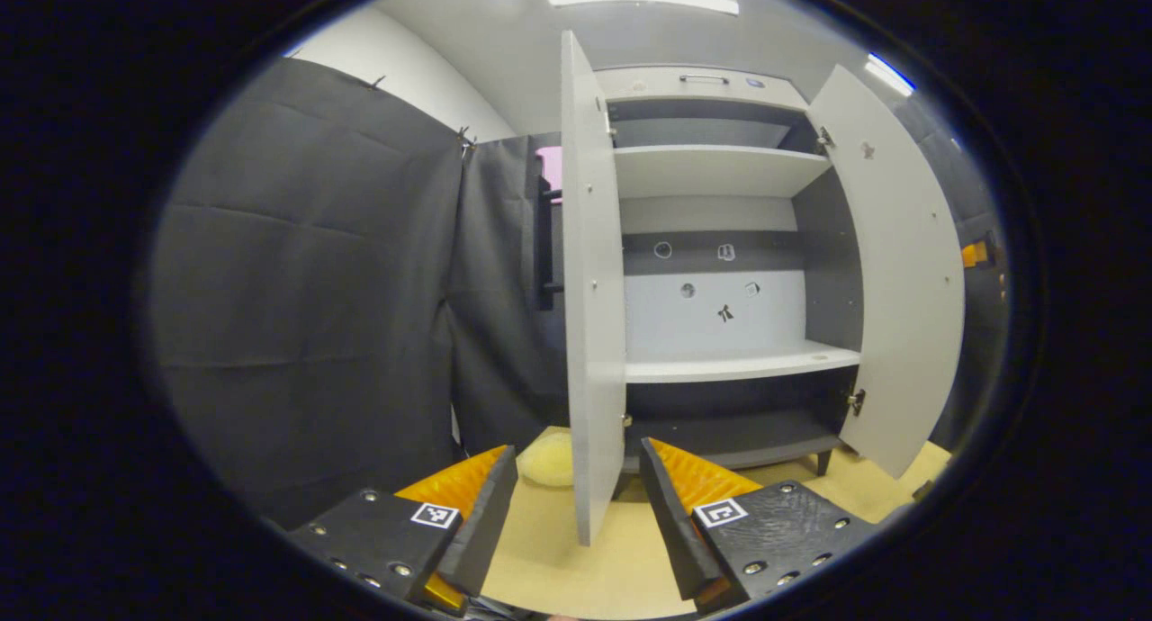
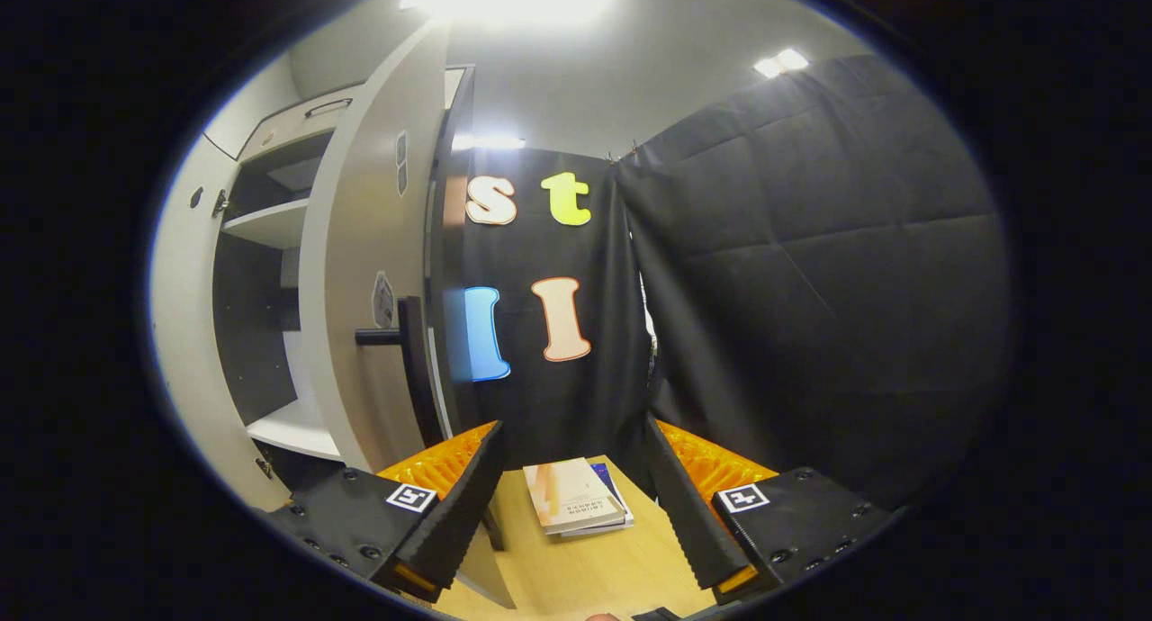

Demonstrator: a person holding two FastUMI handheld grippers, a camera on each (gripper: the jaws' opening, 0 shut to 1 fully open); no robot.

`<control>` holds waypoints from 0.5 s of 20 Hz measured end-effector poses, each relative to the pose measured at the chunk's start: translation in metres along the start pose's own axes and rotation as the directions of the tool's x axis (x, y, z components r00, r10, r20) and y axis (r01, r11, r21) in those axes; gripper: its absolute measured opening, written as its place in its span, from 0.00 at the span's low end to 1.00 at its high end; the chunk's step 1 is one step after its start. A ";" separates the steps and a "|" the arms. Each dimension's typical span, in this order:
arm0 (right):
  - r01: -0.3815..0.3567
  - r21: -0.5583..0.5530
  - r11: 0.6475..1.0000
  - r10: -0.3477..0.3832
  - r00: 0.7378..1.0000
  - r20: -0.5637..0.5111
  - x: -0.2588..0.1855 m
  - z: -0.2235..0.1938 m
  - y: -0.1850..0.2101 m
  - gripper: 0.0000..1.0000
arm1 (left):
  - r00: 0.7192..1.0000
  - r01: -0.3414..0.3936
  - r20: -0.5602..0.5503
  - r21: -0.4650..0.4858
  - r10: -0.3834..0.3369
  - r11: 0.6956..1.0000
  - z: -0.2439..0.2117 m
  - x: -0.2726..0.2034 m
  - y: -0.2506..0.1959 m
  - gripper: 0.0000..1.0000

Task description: Grasp the bottle in the cabinet with the left hand and place it on the coaster, then close the right door with the right hand and the left door with the left hand.

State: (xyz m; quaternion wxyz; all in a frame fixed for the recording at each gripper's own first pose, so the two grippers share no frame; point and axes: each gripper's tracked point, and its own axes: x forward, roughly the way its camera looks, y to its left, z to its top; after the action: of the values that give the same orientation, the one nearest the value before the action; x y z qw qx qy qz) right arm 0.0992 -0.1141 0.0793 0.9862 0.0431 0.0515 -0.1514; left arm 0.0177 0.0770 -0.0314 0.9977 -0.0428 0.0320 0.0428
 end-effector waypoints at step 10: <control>0.104 -0.072 0.992 -0.101 0.994 0.048 -0.009 0.007 0.018 0.91 | 1.000 -0.015 -0.005 -0.023 0.015 1.000 -0.015 0.017 0.067 0.79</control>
State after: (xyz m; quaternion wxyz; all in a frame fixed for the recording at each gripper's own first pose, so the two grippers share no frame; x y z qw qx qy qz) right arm 0.0966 -0.0952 0.0887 0.9789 0.0005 0.0376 -0.2006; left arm 0.0277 0.1440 -0.0528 0.9967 -0.0543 0.0340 0.0507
